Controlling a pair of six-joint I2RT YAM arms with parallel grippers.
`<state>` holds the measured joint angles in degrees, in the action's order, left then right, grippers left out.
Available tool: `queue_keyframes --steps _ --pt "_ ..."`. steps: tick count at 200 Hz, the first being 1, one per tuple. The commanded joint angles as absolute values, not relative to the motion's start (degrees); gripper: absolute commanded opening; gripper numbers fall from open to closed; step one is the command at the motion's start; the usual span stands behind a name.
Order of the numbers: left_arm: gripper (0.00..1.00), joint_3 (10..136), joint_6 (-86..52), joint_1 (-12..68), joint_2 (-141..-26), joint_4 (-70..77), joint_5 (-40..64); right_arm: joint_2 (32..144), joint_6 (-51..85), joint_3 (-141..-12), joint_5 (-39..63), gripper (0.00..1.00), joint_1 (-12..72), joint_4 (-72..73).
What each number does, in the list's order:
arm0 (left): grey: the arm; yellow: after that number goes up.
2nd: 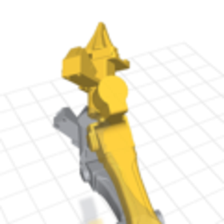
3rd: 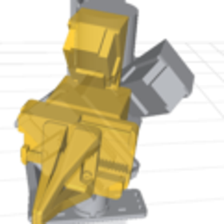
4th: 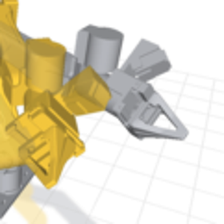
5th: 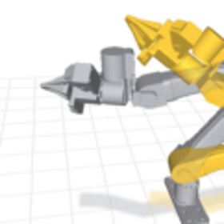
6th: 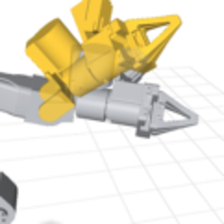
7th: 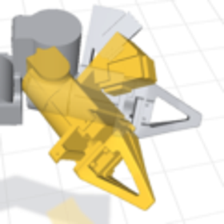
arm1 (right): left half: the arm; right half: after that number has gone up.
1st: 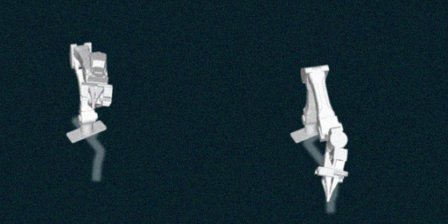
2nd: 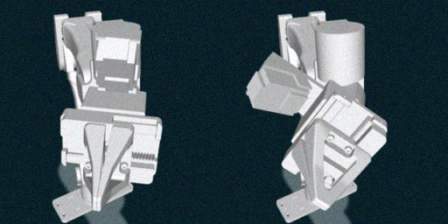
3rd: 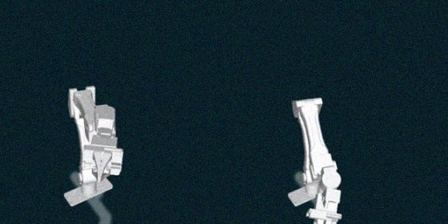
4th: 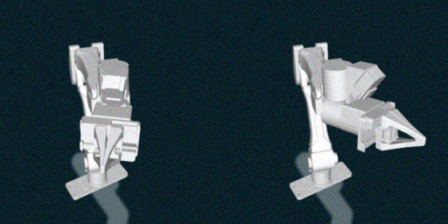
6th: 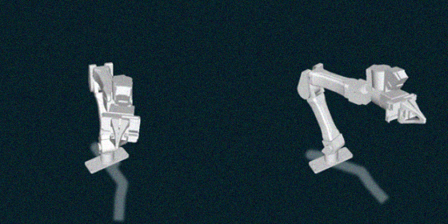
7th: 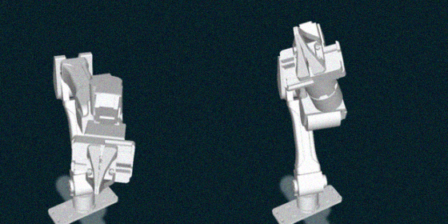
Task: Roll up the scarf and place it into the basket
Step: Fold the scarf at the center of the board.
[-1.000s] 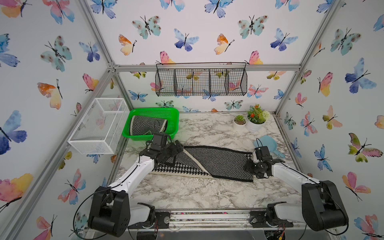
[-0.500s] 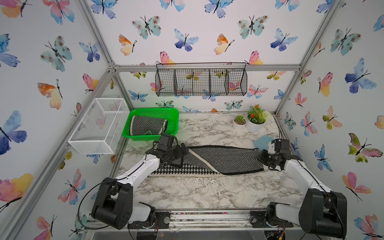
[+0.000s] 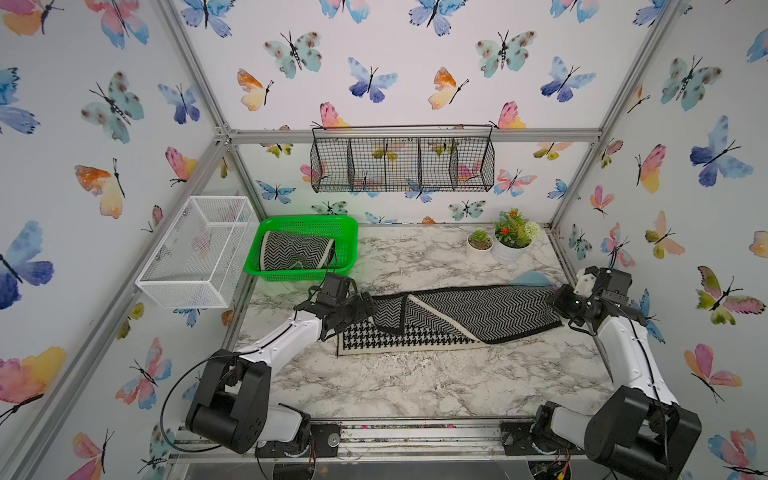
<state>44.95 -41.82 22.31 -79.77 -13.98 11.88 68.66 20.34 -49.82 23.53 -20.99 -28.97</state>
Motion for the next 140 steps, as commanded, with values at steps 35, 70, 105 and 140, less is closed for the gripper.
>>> queue_keyframes --steps 35,70,105,140 --pt "0.89 49.44 -40.23 23.54 -86.18 -15.22 7.01 67.79 20.13 -46.68 28.04 0.02 -21.1 -27.43" --pt "0.17 52.74 -39.99 23.22 -89.64 -15.96 5.66 67.26 19.61 -47.06 27.48 0.02 -21.15 -28.4" --pt "0.0 56.09 -37.52 20.44 -92.26 -18.51 6.71 66.37 19.38 -48.48 25.78 0.01 -21.12 -29.38" --pt "0.0 56.11 -34.37 14.63 -92.68 -17.57 13.36 66.6 19.54 -49.81 25.55 0.01 -21.1 -30.12"
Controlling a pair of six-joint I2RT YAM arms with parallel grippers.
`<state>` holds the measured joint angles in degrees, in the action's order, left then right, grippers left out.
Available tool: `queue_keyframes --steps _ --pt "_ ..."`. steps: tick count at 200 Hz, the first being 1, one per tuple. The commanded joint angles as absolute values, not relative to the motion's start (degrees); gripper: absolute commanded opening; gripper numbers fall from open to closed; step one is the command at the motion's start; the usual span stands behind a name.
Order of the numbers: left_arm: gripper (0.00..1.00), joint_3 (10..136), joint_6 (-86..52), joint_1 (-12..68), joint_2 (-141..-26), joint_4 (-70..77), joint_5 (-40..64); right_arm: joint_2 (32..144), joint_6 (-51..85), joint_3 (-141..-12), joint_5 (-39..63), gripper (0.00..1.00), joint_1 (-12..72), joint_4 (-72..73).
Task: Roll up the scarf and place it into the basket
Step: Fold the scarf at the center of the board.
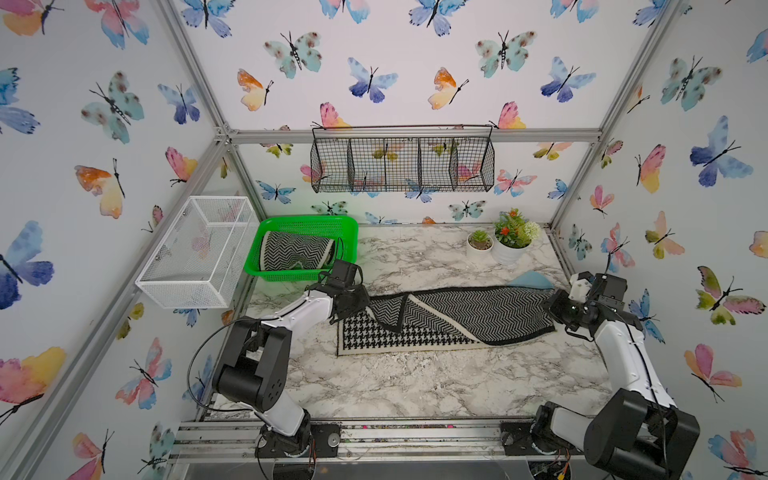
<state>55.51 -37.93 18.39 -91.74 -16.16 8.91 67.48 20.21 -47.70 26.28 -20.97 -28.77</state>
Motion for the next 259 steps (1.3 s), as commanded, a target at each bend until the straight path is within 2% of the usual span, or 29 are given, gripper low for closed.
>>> queue_keyframes --steps 1,34,76,82,92,98,110,119,122,125,173,212,259 --pt "0.0 56.05 -34.28 14.52 -92.7 -17.53 13.45 66.61 19.57 -49.82 25.56 0.01 -21.09 -30.09" --pt "0.0 55.31 -32.01 10.99 -92.9 -17.92 15.78 67.21 19.95 -50.07 25.71 0.01 -21.11 -29.63" --pt "0.12 52.83 -31.6 6.32 -92.72 -16.38 20.29 67.41 19.78 -50.87 25.4 0.01 -21.14 -30.01" --pt "0.19 52.39 -31.49 5.68 -92.66 -15.87 21.28 67.44 19.78 -50.97 25.42 0.02 -21.18 -30.1" --pt "0.57 52.02 -31.46 4.92 -92.64 -15.99 21.62 67.41 19.69 -51.14 25.4 0.02 -21.1 -30.22" --pt "0.72 51.9 -31.63 4.65 -92.49 -16.52 20.95 67.5 19.69 -51.19 25.36 0.01 -21.19 -30.18" --pt "0.87 51.46 -31.81 4.27 -91.67 -17.33 19.54 67.52 19.69 -51.37 25.63 0.01 -21.17 -30.17" --pt "0.89 51.01 -31.82 4.26 -90.74 -17.61 18.7 67.67 19.76 -51.55 25.88 0.02 -21.13 -30.15" --pt "0.95 50.97 -31.82 4.22 -90.32 -17.79 18.33 67.7 19.77 -51.59 25.92 0.01 -21.14 -30.18" --pt "0.98 50.89 -31.82 4.2 -89.96 -18.08 18.02 67.77 19.78 -51.66 25.93 0.02 -21.18 -30.19" --pt "0.98 46.96 -31.83 7.8 -82.01 -19.18 22.75 68.68 19.99 -52.39 26.98 0.01 -21.14 -29.71" --pt "0.92 41.01 -35.42 12.93 -75.17 -16.61 24.25 69.3 21.64 -51.14 29.16 0.01 -21.1 -27.32" --pt "0.83 36.87 -38.38 18.2 -72.57 -14.07 24.15 69.53 21.94 -50.8 30.14 0.01 -21.17 -26.77"
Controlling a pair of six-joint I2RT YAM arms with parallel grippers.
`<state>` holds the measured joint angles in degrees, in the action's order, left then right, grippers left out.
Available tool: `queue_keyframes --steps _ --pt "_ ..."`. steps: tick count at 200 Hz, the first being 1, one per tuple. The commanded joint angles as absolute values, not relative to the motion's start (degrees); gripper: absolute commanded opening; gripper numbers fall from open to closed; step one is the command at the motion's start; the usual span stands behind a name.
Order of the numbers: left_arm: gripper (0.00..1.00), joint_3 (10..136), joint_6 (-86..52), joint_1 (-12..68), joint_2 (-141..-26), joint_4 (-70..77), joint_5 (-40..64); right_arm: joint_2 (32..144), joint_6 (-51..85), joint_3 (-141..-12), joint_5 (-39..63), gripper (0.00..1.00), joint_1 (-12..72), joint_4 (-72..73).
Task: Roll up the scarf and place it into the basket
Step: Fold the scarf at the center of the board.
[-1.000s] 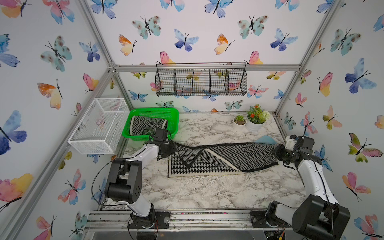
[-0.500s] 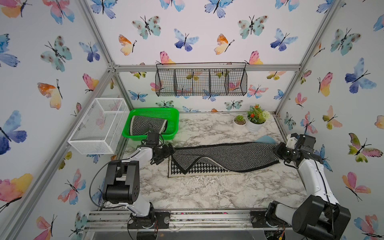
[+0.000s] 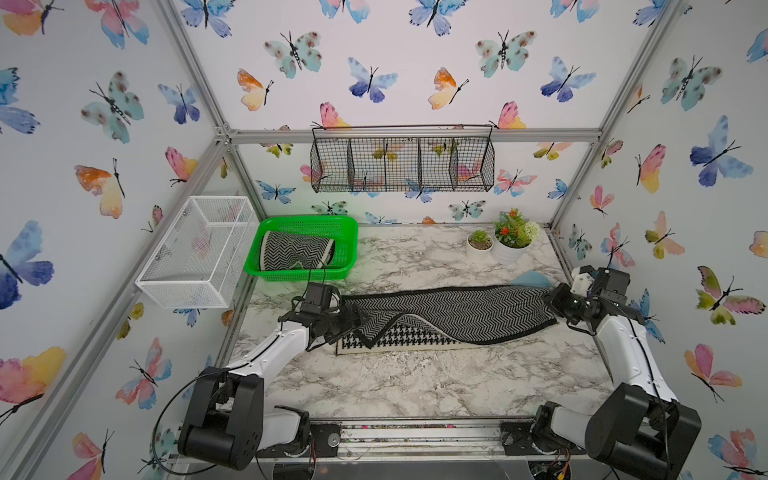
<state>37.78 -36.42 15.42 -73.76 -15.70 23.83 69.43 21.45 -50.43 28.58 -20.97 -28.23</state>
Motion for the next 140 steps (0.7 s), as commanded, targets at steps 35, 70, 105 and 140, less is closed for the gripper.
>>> queue_keyframes --steps 35,70,105,140 --pt "0.73 37.24 -38.52 22.72 -75.89 -13.36 22.36 69.13 22.06 -50.71 30.67 0.01 -21.11 -26.79" --pt "0.67 37.99 -39.16 26.48 -78.42 -13.36 19.86 68.74 21.83 -50.1 30.85 0.01 -21.12 -26.73" --pt "0.66 38.01 -39.56 27.89 -77.72 -14.88 17.16 68.82 21.29 -49.59 31.01 0.01 -21.11 -26.86" --pt "0.63 37.97 -39.64 28.43 -77.99 -16.44 15.29 68.99 21.77 -48.74 32.03 0.01 -21.17 -25.98"
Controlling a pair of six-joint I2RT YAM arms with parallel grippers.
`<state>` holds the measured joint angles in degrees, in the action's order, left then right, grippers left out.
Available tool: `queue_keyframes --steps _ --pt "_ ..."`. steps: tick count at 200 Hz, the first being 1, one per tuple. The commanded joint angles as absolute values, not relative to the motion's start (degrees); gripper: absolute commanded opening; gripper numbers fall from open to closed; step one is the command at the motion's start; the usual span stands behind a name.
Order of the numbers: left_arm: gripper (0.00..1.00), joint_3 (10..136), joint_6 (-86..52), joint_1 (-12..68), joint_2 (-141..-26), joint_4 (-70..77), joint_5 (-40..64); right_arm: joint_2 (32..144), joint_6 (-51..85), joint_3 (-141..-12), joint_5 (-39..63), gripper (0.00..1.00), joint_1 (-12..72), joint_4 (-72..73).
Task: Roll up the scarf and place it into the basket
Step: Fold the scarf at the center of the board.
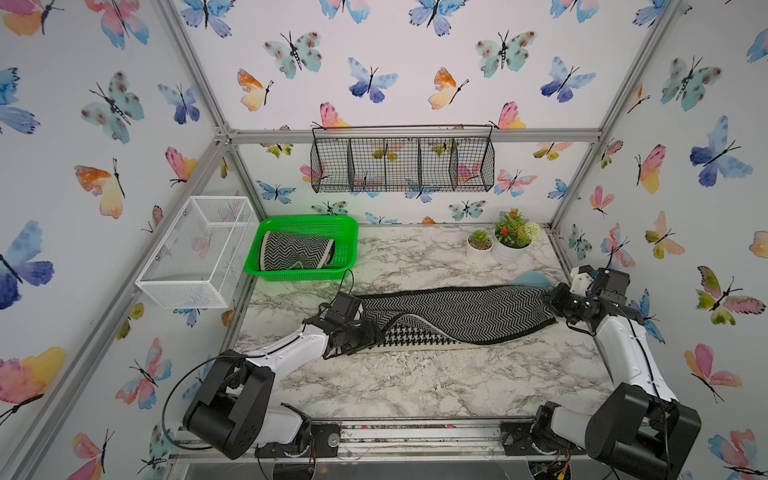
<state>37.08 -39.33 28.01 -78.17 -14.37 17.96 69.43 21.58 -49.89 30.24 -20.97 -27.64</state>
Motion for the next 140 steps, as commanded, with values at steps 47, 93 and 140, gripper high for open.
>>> queue_keyframes --steps 47,93,140 --pt "0.6 37.7 -39.72 28.95 -80.73 -15.04 14.43 68.95 21.8 -47.73 32.77 0.01 -21.16 -25.46" --pt "0.56 37.79 -40.2 30.5 -83.16 -14.11 13.6 68.73 21.7 -47.72 32.92 0.01 -21.14 -25.46" --pt "0.47 37.53 -41.18 30.5 -83.08 -13.33 12.48 68.78 21.44 -46.81 33.49 0.01 -21.09 -25.41"
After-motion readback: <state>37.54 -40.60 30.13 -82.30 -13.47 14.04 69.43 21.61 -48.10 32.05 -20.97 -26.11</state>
